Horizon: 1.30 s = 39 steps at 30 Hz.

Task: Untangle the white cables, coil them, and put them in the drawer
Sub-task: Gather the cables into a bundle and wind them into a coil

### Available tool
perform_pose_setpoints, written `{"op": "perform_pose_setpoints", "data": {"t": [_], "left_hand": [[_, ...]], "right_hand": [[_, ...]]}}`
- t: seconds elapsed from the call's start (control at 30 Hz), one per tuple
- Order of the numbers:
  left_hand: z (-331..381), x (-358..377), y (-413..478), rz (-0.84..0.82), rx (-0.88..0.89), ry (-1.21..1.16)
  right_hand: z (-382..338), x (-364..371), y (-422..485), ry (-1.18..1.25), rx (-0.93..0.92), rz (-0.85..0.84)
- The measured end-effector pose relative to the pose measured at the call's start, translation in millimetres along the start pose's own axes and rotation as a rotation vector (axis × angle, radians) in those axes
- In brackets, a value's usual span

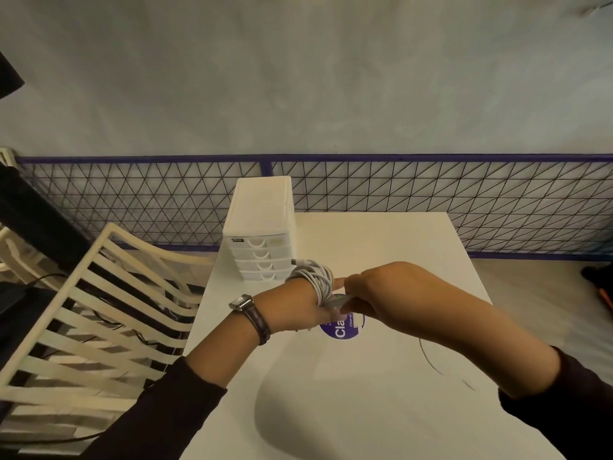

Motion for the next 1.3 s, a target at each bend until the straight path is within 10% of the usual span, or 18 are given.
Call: {"op": "perform_pose_setpoints", "data": {"t": [0.17, 0.5, 0.97, 1.3], "left_hand": [[-9, 5, 5, 0.038, -0.090, 0.083], [23, 34, -33, -0.265, 0.081, -0.533], [64, 0, -44, -0.352, 0.385, -0.882], [63, -26, -37, -0.233, 0.465, -1.146]], "right_hand": [[-2, -19, 6, -0.048, -0.060, 0.008], [24, -43, 26, -0.069, -0.185, 0.293], [9, 48, 39, 1.526, 0.412, -0.119], [-8, 72, 0, 1.642, 0.789, 0.009]]}}
Point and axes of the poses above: each hand's wrist, its own y-axis towards the middle knuckle, its own x-axis out of the palm, z = x × y, the point moved 7 cm from there along y, towards the middle knuckle, and after that the axes turned 13 degrees about z, right-handed, at the moved point
